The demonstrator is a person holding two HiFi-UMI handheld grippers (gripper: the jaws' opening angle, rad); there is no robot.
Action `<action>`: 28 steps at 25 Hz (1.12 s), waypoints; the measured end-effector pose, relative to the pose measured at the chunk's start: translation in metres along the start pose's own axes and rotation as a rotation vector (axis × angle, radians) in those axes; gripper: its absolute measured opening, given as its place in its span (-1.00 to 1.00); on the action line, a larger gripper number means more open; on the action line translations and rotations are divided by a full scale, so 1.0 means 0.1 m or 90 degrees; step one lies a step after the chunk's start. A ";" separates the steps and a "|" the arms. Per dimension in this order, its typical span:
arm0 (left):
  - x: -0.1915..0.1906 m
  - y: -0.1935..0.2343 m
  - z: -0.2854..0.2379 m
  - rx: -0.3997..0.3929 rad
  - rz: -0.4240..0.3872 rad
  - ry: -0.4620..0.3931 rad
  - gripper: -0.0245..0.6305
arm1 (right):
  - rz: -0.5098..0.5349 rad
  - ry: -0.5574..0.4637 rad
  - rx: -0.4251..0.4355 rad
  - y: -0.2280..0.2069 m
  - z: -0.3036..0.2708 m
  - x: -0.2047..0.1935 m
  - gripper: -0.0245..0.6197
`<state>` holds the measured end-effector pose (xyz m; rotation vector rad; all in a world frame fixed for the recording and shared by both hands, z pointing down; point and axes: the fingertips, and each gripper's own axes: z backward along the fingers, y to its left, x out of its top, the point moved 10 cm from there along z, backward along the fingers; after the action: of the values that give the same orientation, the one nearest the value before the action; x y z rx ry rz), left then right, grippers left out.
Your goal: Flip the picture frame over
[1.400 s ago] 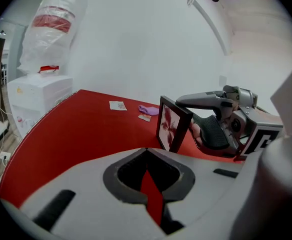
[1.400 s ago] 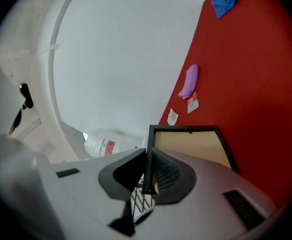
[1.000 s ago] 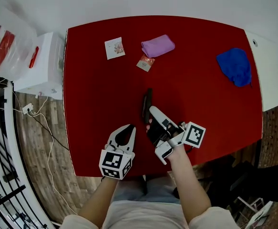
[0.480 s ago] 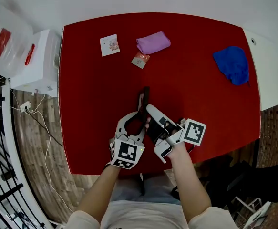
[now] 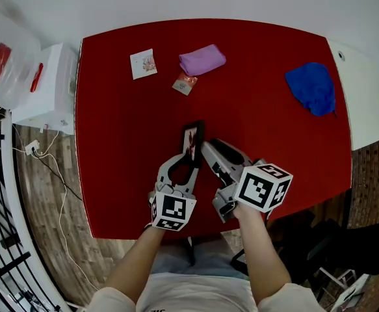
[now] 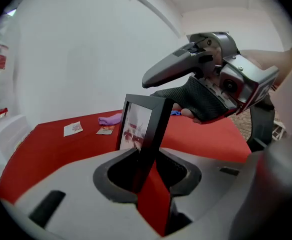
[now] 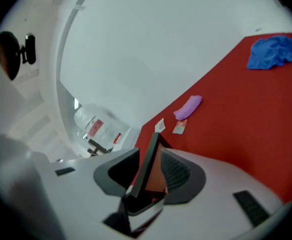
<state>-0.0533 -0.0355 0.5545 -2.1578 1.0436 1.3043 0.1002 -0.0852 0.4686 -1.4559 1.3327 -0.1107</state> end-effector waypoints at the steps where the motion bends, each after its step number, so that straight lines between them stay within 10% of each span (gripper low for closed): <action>1: 0.00 -0.02 -0.01 0.001 0.000 0.001 -0.56 | 0.018 0.014 -0.012 0.02 -0.01 0.00 -0.56; 14: -0.04 -0.12 0.07 -0.028 -0.021 0.006 -0.51 | 0.089 0.088 -0.100 -0.19 -0.01 -0.07 -0.72; 28: -0.25 0.50 -0.12 0.062 0.221 0.088 -0.51 | 0.019 0.093 -0.122 -0.91 -0.03 -0.17 -0.71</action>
<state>-0.0921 -0.0655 0.5832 -2.0820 1.5594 1.2286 0.1504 -0.0965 0.5458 -1.6139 1.5168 -0.0727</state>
